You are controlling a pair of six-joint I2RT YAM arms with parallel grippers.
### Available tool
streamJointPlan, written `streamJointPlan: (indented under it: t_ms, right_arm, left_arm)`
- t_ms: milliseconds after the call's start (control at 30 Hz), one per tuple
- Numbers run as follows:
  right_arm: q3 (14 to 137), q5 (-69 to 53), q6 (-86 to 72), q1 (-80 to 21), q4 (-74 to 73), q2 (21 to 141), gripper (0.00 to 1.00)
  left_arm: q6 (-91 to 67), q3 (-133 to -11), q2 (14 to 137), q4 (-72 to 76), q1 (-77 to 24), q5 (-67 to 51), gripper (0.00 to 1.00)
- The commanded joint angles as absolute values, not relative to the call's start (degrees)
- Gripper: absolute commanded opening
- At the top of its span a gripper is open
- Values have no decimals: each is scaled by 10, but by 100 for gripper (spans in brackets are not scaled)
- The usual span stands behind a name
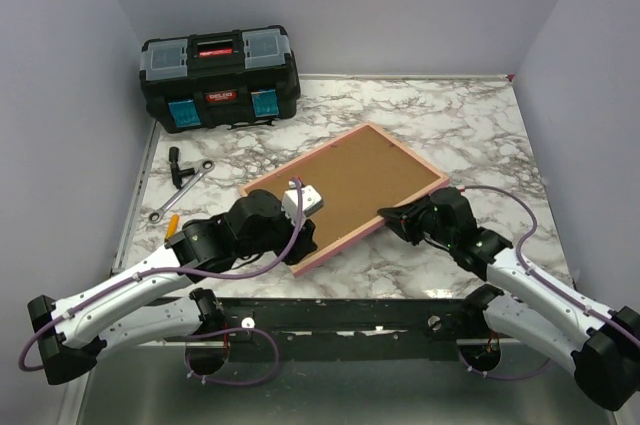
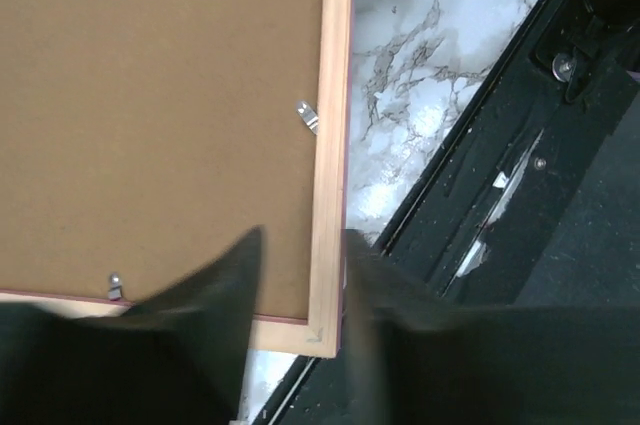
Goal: Take the photo out of the frame
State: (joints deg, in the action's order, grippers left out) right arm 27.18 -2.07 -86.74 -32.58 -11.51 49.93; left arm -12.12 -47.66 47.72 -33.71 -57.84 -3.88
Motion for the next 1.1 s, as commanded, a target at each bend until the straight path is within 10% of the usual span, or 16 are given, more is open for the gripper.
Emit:
streamJointPlan:
  t_ms: [0,133,500,1067]
  right_arm:
    - [212,-6,-915,-324,-47,475,1]
    - [175,-2,-915,-324,-7,476,1]
    - [102,84,-961,-390,80,541,3]
    - [221,-4,-669,-565,23,746,75]
  left_arm:
    - [-131,-479,447,-325,-580,-54,56]
    - [-136,-484,411,-333,-580,-25,75]
    - [-155,-559,424,-306,-578,170,83]
    - [-311,-540,528,-332,-376,115,90]
